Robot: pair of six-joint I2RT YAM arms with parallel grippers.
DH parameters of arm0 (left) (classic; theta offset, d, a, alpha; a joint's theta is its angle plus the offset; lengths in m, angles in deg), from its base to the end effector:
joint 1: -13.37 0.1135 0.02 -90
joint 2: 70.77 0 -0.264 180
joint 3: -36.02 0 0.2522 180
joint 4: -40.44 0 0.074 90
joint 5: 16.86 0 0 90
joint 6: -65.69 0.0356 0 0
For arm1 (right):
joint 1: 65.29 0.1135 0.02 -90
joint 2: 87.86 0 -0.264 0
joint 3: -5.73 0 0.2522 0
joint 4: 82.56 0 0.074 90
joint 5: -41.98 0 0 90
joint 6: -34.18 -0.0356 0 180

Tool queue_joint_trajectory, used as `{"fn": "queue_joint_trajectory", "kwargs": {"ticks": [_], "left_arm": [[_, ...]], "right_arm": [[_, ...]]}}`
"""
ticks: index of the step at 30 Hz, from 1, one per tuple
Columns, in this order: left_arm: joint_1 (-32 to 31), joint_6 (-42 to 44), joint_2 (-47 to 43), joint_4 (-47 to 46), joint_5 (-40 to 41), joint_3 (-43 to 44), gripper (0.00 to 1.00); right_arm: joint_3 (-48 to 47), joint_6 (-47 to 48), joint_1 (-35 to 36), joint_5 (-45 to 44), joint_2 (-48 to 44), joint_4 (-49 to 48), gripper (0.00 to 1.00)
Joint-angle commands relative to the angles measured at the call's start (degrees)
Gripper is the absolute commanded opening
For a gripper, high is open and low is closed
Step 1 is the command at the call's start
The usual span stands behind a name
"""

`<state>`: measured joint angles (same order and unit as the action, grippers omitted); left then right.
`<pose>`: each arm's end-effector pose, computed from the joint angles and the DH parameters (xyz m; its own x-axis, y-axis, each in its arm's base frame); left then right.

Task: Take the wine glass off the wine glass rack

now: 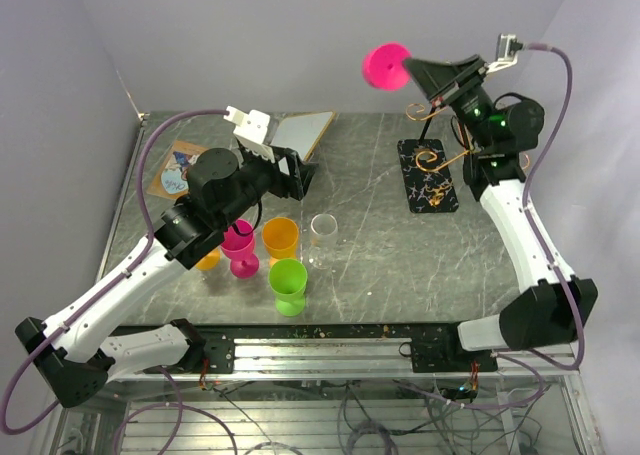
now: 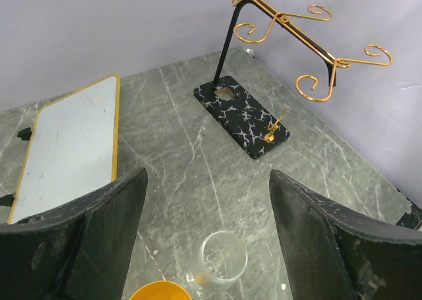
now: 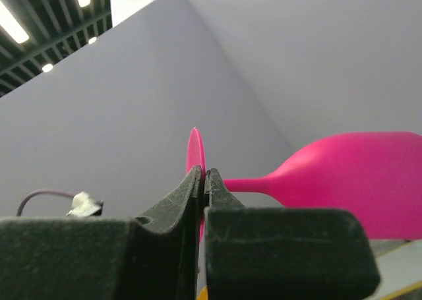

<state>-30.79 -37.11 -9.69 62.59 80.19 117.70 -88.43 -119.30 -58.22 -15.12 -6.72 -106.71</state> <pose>0.1736 -0.1625 0.4304 -0.1526 -0.1583 -0.9755 0.5841 0.7818 -0.2182 0.3031 0.0571 0.4939 -0.2091 0.7311 -0.6494 -0.7744 0.2817 0.5665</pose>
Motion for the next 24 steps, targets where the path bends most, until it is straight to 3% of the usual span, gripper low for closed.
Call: {"fn": "queue_joint_trajectory", "kwargs": {"ticks": [1,8,14,19,24], "left_arm": [[-0.2,0.8,-0.3,-1.8,0.2,0.6,0.85],[2.5,-1.3,1.5,-1.3,-3.0,1.8,0.85],[8.6,-13.8,1.0,-6.9,-17.8,0.3,0.85],[14.2,-30.6,1.4,-19.2,-32.0,-4.1,0.85],[18.9,-52.2,5.5,-44.3,-44.3,-10.6,0.81]], "right_arm": [[7.5,-2.1,1.9,1.0,-6.7,-1.1,0.00],[22.4,-14.9,3.8,-1.2,-15.6,-9.7,0.00],[29.2,-26.4,4.1,-0.1,-18.1,-17.0,0.00],[30.9,-33.6,4.2,0.6,-18.8,-23.0,0.00],[33.0,-42.6,4.3,0.4,-18.1,-31.3,0.00]]}}
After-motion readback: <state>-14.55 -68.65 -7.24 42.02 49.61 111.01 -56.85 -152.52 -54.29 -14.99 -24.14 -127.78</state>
